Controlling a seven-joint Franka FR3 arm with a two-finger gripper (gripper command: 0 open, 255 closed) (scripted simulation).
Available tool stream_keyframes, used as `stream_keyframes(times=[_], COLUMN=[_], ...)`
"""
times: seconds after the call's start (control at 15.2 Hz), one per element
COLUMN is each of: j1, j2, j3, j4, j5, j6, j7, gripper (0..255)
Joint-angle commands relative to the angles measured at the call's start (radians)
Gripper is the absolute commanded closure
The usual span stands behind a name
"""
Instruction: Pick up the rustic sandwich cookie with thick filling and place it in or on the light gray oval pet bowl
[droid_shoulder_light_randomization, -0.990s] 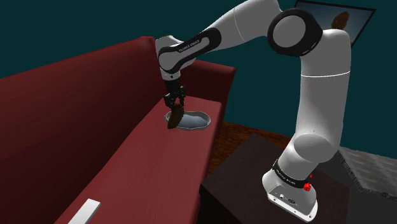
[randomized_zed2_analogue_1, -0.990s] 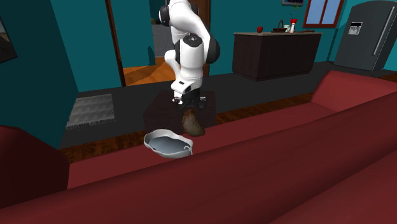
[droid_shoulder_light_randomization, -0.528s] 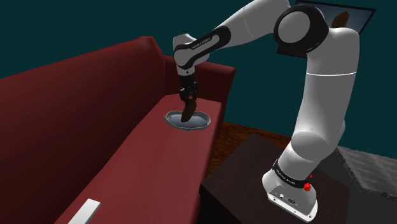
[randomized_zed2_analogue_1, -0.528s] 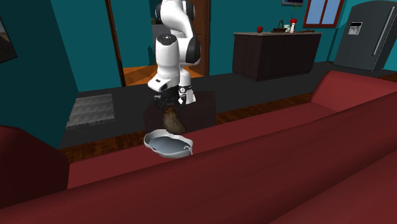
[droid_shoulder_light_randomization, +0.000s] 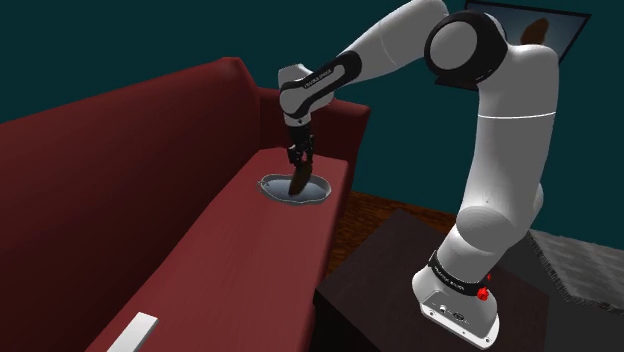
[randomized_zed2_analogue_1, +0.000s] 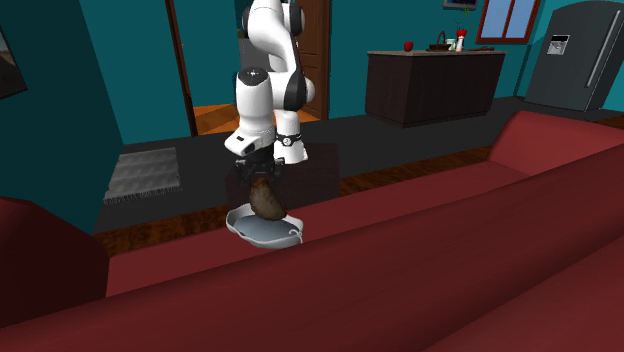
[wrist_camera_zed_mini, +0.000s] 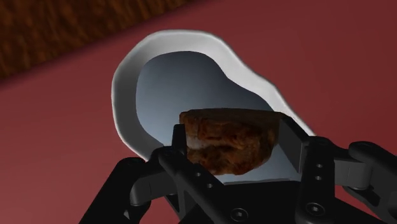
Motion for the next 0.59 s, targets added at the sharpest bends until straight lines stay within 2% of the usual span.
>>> stream_keyframes(times=[0.0,0.53], j1=[0.001,0.004], j2=[0.014,0.075], j3=[-0.001,-0.007], j4=[-0.006,-0.023], j5=[-0.003,-0.016], j6=[0.021,0.097], j7=[0.003,0.015], gripper=[255,255])
